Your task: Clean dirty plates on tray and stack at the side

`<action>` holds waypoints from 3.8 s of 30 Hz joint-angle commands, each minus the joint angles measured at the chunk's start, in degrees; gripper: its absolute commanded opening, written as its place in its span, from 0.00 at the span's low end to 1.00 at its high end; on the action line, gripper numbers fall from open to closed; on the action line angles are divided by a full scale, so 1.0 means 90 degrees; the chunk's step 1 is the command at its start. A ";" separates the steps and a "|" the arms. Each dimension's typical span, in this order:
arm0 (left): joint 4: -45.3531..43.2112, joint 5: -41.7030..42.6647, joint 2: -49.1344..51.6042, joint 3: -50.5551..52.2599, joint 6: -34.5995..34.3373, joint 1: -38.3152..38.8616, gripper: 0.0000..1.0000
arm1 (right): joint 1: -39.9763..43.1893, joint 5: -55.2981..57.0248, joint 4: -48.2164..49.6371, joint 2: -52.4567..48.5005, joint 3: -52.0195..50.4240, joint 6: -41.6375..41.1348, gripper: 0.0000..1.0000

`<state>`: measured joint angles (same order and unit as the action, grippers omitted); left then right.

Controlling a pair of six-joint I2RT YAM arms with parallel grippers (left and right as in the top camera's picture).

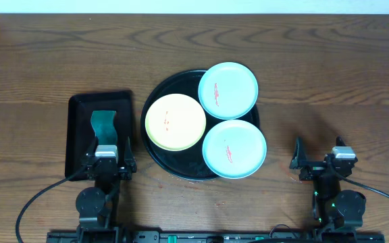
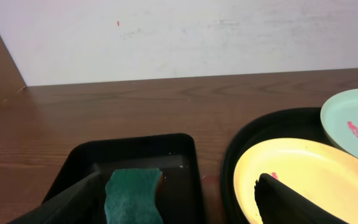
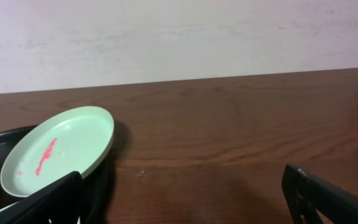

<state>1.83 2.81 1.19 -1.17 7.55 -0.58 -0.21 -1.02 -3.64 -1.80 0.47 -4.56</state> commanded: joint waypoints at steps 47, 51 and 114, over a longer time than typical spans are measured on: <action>0.6319 0.1144 0.7242 -0.7854 -0.0707 0.0032 0.77 | 0.0036 -0.2443 -0.3099 -0.6817 0.6331 0.0274 0.99; 0.6793 0.1144 0.7895 -0.8616 -0.0707 0.0032 0.77 | 0.0036 -0.2492 -0.4041 -0.7609 0.7312 0.0444 0.99; 0.6887 0.0415 0.9024 -0.8626 -0.1348 -0.1460 0.77 | -0.3823 -0.1103 -0.3971 -1.3699 0.9877 -0.3087 0.20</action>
<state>63.48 8.19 82.17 -77.73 -4.49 -13.45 -33.65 -11.90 -39.77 -123.50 88.42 -31.48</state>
